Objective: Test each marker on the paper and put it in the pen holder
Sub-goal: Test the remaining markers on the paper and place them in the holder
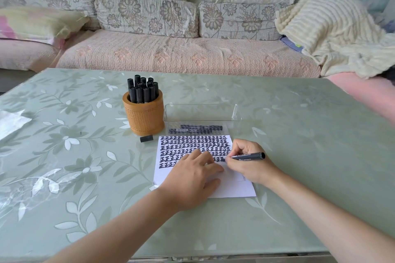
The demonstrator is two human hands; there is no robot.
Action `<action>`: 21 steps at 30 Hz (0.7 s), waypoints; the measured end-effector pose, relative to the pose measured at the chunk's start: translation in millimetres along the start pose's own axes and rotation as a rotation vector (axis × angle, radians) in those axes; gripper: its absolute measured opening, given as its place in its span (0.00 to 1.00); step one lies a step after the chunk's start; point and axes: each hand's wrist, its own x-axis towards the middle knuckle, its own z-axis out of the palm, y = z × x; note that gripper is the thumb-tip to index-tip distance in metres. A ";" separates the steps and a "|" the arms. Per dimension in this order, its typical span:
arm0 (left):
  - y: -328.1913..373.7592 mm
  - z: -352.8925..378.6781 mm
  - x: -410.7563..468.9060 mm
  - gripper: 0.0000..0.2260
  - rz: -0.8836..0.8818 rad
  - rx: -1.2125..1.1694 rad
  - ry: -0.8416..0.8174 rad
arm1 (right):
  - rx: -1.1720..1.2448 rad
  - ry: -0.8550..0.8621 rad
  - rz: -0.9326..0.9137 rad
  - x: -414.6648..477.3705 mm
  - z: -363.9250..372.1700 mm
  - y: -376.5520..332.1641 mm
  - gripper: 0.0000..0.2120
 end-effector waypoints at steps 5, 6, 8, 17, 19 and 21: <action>-1.6 1.2 -0.8 0.13 0.020 -0.004 0.011 | 0.098 0.060 0.030 3.6 -2.7 1.7 0.15; -2.0 1.4 -1.0 0.12 0.023 -0.005 0.011 | 0.130 0.073 0.038 4.4 -3.3 2.4 0.14; -3.8 1.5 -1.4 0.12 0.028 -0.016 0.011 | 0.155 0.088 0.040 4.9 -3.9 1.2 0.10; -36.2 -23.9 0.5 0.10 -0.047 -0.010 0.133 | 0.008 0.043 -0.197 8.7 2.0 -33.9 0.11; -53.2 -34.1 -2.3 0.07 -0.156 0.055 0.207 | 0.003 -0.063 -0.175 10.2 4.4 -39.1 0.14; -73.0 -42.6 -7.9 0.06 -0.274 0.116 0.242 | -0.063 -0.174 -0.208 11.8 8.9 -42.8 0.20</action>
